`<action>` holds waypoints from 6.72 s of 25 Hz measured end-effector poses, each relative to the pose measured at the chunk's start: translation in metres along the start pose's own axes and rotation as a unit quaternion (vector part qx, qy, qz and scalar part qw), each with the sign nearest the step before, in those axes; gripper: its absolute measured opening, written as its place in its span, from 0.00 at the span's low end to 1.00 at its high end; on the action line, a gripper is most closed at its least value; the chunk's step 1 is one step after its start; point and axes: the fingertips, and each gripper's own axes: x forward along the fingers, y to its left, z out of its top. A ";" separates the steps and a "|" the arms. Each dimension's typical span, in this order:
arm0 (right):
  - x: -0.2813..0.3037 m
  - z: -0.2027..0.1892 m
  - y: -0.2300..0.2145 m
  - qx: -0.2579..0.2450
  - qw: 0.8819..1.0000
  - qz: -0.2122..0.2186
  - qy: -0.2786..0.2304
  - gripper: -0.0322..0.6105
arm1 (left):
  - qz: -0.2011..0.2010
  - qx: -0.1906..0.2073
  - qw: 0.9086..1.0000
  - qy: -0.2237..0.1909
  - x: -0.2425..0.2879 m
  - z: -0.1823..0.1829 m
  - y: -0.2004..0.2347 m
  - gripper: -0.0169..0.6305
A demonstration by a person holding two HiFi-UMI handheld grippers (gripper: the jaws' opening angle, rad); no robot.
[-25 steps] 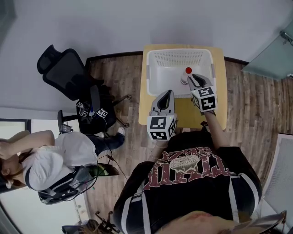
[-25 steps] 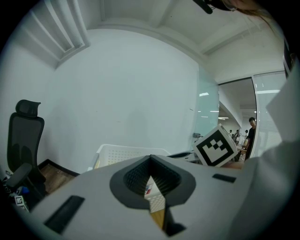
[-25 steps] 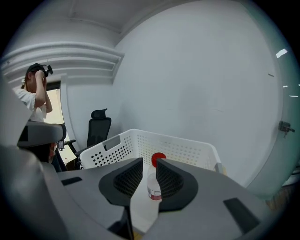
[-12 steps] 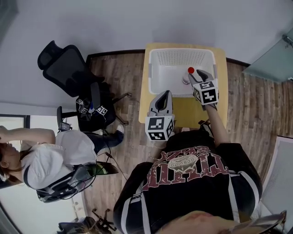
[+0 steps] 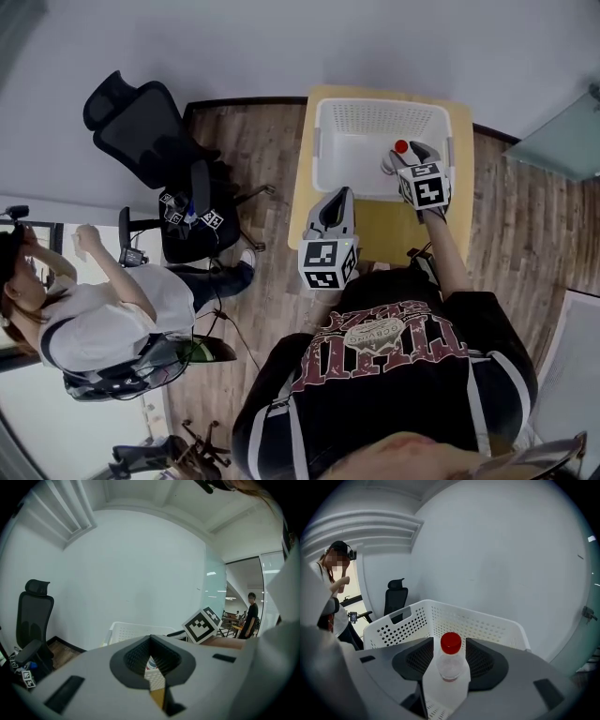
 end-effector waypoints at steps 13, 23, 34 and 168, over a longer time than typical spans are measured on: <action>0.012 -0.017 -0.002 -0.009 0.997 0.044 0.055 0.41 | 0.020 -0.003 1.000 -0.004 -0.004 -0.006 -0.004 0.08; 0.017 -0.016 -0.006 0.017 0.997 0.042 0.068 0.41 | 0.043 -0.013 0.999 -0.009 -0.013 -0.004 0.009 0.08; 0.014 -0.012 -0.007 0.002 0.998 0.019 0.059 0.31 | 0.047 -0.018 0.999 -0.010 -0.019 -0.002 0.021 0.08; -0.245 -0.011 0.020 0.027 0.994 -0.039 -0.097 0.30 | -0.178 0.050 0.982 0.050 -0.014 -0.047 -0.113 0.07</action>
